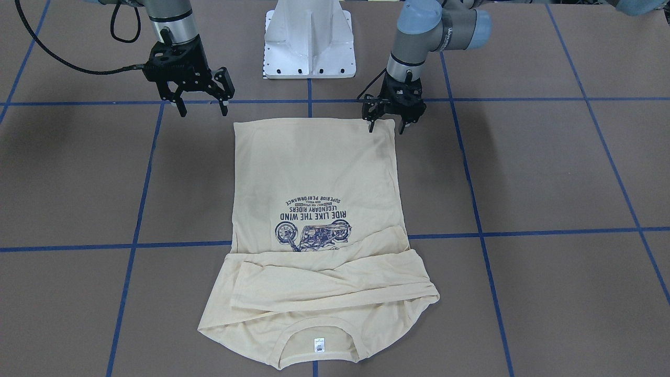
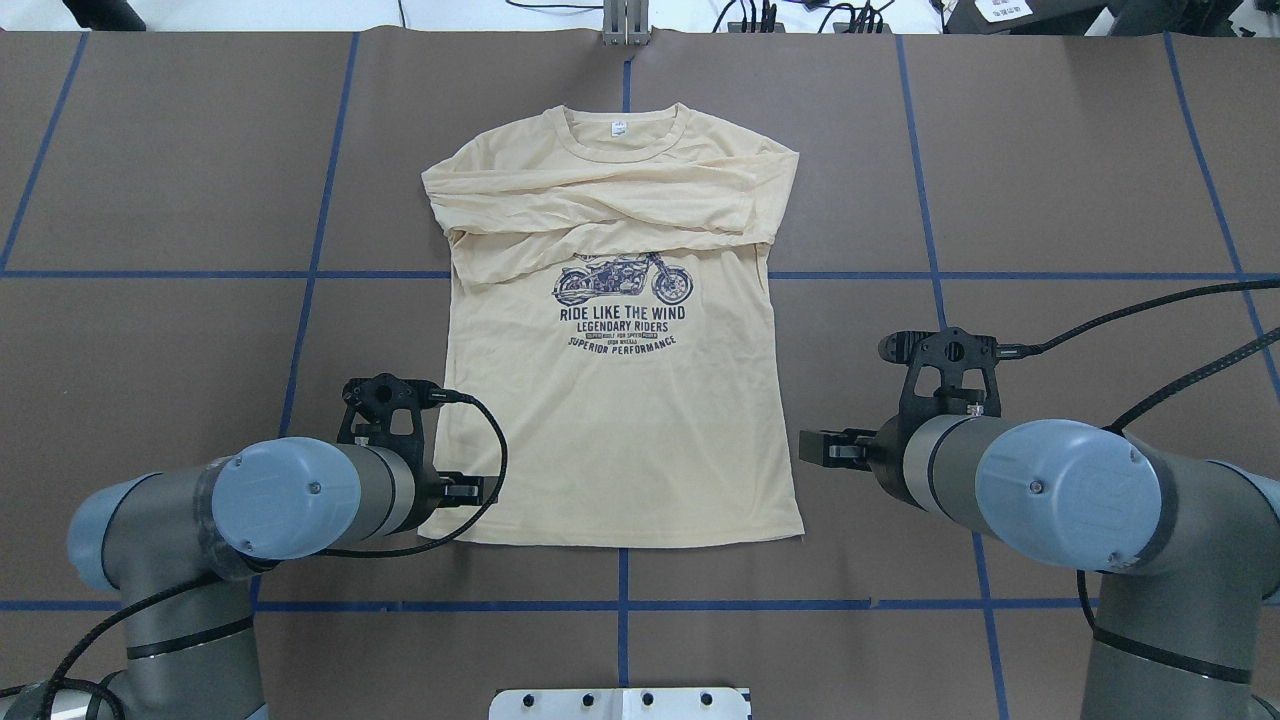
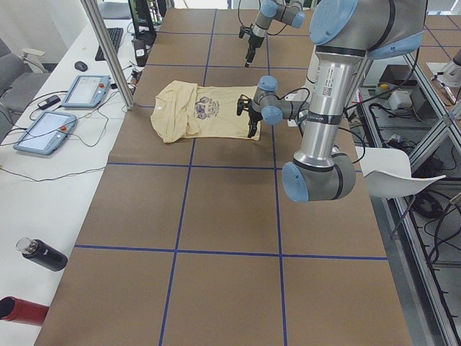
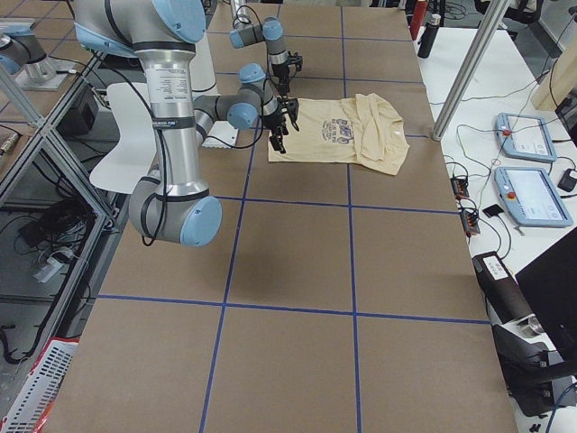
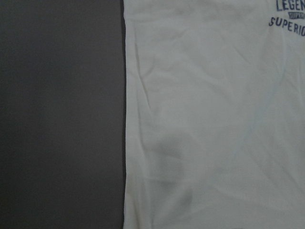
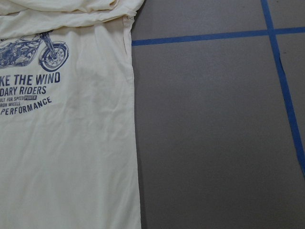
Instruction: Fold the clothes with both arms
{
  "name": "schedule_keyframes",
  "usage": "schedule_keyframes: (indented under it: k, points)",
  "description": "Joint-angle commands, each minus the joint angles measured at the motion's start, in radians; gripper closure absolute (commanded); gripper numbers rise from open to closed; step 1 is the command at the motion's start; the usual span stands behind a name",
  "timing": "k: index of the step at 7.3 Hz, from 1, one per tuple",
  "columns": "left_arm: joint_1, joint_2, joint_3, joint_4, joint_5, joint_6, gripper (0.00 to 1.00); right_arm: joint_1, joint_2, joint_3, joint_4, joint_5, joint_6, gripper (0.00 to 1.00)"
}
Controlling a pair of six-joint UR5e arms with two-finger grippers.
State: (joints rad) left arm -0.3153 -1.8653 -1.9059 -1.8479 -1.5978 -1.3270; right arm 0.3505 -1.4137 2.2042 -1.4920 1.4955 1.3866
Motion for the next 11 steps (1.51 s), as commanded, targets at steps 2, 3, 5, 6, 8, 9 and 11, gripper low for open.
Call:
schedule_keyframes:
  k: [2,3,5,6,8,9,11]
  points:
    - [0.001,0.002,0.001,-0.007,-0.004,-0.003,0.51,0.001,0.001,-0.003,-0.001,-0.001,0.000,0.00]
    - [0.001,0.011,-0.004,-0.007,-0.004,-0.003,0.51,-0.001,0.001,-0.003,-0.001,-0.001,0.000,0.00]
    - [0.008,0.040,-0.013,-0.007,-0.005,-0.004,0.52,-0.001,0.001,-0.003,-0.001,-0.001,0.000,0.00]
    - [0.016,0.040,-0.015,-0.007,-0.005,-0.009,0.54,-0.001,0.001,-0.003,-0.001,-0.001,0.000,0.00]
    - [0.044,0.038,-0.022,-0.005,-0.007,-0.029,0.56,-0.001,-0.001,-0.006,-0.001,-0.008,0.000,0.00]
    - [0.053,0.040,-0.024,-0.005,-0.007,-0.031,0.57,-0.001,-0.001,-0.007,-0.001,-0.008,0.000,0.00]
    - [0.056,0.040,-0.024,-0.005,-0.005,-0.052,0.59,-0.001,-0.001,-0.008,-0.001,-0.008,0.000,0.00]
